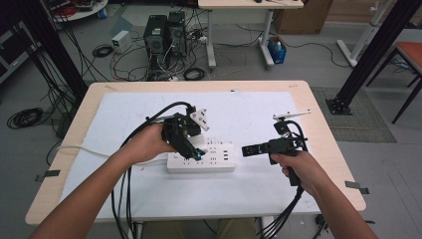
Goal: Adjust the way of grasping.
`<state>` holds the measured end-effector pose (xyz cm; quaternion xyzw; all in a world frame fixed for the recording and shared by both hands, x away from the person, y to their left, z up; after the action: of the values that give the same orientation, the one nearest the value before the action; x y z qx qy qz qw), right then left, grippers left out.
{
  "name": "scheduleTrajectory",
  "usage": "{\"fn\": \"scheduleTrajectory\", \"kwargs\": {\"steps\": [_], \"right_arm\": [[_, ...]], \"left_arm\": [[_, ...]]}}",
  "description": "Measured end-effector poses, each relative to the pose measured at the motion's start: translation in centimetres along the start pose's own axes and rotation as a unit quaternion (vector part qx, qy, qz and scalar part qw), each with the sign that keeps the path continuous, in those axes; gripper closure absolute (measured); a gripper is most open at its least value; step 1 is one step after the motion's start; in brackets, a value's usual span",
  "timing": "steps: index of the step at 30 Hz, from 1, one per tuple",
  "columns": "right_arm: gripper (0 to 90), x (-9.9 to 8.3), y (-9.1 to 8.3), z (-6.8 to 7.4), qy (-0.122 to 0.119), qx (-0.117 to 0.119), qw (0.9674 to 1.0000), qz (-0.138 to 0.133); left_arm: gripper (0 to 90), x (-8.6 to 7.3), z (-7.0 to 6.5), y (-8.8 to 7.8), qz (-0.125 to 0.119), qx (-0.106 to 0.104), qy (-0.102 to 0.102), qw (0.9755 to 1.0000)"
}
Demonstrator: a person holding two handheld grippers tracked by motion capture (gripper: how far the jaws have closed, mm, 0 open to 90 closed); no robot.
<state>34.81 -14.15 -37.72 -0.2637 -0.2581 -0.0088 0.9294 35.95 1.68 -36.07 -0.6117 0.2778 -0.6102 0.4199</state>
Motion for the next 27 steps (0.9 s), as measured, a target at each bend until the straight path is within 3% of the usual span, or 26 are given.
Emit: {"fn": "scheduleTrajectory", "kwargs": {"steps": [10,18,27], "right_arm": [[4.0,0.4,1.6,1.3,0.019,0.036,0.9992,-0.002],[4.0,0.8,3.1,2.1,0.051,0.065,0.9966,-0.002],[4.1,1.3,4.8,2.5,0.067,0.081,0.9944,0.001]], "left_arm": [[42.4,2.3,-1.0,1.0,-0.018,-0.004,0.022,0.9996],[42.4,3.2,-1.4,1.7,-0.02,-0.006,0.031,0.9993],[42.4,4.0,-1.8,2.2,-0.029,-0.007,0.039,0.9988]]}}
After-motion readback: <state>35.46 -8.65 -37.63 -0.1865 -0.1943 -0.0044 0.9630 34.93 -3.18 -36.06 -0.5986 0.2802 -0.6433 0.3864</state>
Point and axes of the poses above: each handheld gripper's, and its own axes: y roughly forward along the jaws, x roughly out of its top, z roughly to its left, the point moved 10 cm from there along y, roughly forward along the jaws, and after that the axes turned 2 degrees about -z, right-handed, at the moved point
